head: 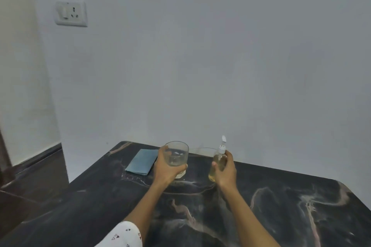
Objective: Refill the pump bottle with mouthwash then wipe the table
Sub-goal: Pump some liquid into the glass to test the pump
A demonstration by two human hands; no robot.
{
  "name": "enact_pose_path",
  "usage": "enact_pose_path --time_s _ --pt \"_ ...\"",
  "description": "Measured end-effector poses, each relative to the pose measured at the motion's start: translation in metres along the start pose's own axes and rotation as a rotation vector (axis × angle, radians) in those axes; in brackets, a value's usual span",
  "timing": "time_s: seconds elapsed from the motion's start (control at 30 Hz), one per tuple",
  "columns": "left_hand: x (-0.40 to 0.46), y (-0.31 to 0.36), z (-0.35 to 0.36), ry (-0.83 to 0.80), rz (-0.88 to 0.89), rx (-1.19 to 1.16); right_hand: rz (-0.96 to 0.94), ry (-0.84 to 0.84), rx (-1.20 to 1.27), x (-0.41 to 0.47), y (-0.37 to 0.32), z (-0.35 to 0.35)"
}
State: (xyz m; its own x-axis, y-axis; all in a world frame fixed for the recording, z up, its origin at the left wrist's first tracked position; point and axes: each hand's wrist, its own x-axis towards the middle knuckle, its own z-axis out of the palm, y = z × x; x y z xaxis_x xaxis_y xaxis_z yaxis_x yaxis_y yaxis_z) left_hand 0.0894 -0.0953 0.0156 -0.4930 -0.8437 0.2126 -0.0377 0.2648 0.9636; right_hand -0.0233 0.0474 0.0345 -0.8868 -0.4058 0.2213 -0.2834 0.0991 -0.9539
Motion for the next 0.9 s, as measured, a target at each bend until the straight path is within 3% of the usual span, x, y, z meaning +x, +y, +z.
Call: enact_pose_path --time_s 0.3,0.9 --pt "0.033 -0.022 0.039 -0.01 -0.017 0.056 0.004 -0.007 -0.033 0.027 0.017 0.017" --pt "0.045 -0.041 0.043 -0.03 -0.004 0.083 -0.069 -0.068 -0.16 0.035 0.041 0.031"
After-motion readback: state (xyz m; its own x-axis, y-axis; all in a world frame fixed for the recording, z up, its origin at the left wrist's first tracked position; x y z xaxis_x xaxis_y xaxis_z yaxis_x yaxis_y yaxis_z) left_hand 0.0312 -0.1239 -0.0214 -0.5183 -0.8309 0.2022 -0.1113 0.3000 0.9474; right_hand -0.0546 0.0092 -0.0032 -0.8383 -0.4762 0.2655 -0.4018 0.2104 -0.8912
